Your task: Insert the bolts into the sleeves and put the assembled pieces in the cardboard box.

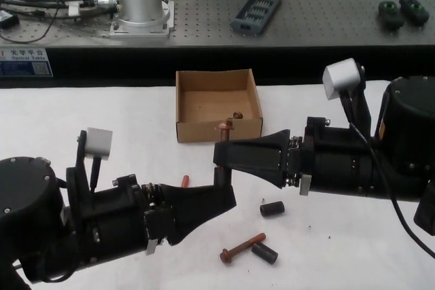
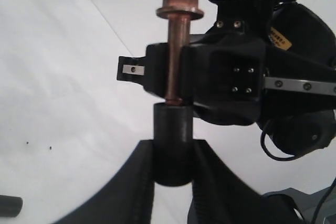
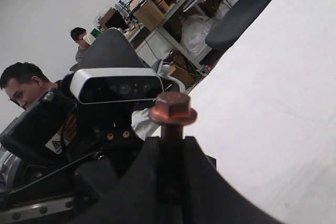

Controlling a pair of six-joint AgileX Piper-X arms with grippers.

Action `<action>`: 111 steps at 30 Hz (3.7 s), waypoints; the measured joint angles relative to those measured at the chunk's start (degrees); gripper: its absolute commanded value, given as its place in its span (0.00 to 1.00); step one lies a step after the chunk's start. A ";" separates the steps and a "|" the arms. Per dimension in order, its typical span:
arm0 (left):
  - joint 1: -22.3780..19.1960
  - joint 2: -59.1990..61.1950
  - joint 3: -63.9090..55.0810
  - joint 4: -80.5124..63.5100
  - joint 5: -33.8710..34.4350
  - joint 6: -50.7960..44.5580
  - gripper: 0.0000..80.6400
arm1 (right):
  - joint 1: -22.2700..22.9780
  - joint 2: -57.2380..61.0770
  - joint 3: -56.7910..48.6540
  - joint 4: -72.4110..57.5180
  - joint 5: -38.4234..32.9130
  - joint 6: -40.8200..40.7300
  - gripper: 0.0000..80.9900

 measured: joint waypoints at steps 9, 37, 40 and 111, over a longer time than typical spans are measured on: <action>0.02 0.17 0.00 0.21 -0.24 1.63 0.00 | -2.46 0.00 -0.10 0.73 -5.84 0.03 0.47; 4.78 10.94 -21.23 11.60 -6.54 24.18 0.00 | -7.82 -2.04 -0.10 19.90 -3.65 -3.84 0.17; 6.75 14.17 -26.11 18.10 -6.02 27.49 0.00 | -7.82 -4.45 -0.10 24.76 -3.85 -7.97 0.09; 8.96 37.25 -68.35 81.40 -14.77 77.43 0.44 | -7.56 -24.40 -0.10 40.19 19.81 -13.67 0.03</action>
